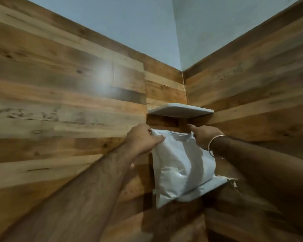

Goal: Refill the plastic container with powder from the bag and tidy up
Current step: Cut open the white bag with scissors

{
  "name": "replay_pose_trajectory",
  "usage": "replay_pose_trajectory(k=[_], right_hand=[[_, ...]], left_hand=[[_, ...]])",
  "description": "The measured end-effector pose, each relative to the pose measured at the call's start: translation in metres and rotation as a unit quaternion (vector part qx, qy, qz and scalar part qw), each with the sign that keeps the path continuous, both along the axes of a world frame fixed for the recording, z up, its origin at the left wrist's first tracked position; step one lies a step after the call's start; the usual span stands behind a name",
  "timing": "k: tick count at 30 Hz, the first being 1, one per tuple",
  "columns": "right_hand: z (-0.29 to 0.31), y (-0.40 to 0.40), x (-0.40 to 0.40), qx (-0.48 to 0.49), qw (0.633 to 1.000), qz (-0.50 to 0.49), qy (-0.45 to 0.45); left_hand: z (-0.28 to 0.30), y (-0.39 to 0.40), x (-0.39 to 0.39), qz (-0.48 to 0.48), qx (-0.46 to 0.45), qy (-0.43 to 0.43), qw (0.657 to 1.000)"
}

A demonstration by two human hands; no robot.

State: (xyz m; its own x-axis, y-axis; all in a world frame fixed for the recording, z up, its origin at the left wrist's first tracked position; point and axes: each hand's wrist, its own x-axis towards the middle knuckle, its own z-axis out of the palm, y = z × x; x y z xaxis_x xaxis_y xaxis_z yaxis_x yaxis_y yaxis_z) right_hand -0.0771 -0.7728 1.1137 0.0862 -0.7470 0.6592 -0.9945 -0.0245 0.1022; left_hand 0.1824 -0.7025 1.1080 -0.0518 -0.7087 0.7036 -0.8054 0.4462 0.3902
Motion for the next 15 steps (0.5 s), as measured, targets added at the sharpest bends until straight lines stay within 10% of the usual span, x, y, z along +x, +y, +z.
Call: replay_pose_trajectory(k=[15], right_hand=[[0.026,-0.027,-0.004,-0.084,0.993,0.038,-0.079]], left_hand=[[0.023,-0.023,-0.025,0.007,-0.111,-0.013,0.994]])
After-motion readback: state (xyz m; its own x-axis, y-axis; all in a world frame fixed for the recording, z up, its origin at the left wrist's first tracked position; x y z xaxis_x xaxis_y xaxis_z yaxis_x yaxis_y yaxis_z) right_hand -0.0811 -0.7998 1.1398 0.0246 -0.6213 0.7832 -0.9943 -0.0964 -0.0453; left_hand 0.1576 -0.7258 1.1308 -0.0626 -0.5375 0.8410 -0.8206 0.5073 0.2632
